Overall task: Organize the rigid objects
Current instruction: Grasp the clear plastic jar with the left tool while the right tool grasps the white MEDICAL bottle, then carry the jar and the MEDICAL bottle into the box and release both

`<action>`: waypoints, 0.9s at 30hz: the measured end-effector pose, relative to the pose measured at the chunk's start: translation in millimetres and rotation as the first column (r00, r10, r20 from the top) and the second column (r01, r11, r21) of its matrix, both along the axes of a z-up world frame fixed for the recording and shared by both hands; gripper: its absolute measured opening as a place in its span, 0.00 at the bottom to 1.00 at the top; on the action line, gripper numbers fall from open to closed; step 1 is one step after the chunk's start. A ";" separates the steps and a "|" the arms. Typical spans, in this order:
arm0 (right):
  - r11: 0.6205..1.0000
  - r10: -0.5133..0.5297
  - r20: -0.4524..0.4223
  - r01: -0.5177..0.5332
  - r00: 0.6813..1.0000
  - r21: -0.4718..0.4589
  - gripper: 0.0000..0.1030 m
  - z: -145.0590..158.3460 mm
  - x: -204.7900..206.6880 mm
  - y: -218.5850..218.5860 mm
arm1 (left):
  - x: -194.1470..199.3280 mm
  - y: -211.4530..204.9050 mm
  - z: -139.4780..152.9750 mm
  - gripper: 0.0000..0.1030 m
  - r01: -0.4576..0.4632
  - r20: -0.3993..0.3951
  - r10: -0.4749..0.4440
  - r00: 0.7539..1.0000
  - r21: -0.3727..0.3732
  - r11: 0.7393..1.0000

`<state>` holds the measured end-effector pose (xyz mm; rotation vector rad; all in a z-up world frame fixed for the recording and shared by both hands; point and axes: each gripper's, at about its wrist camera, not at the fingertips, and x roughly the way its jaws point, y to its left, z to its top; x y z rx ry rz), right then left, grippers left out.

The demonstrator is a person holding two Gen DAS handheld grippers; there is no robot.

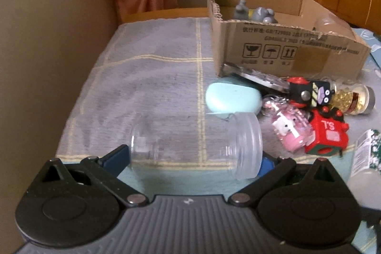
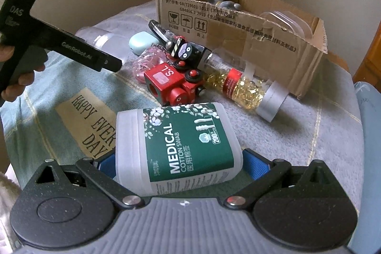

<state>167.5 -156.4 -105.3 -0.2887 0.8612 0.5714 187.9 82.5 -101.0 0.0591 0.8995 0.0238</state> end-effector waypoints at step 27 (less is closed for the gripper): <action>0.999 0.039 -0.076 -0.041 0.996 -0.028 0.84 18.2 9.9 8.5 | -2.1 2.9 17.6 0.88 0.125 0.024 -0.125 0.992 -0.013 0.992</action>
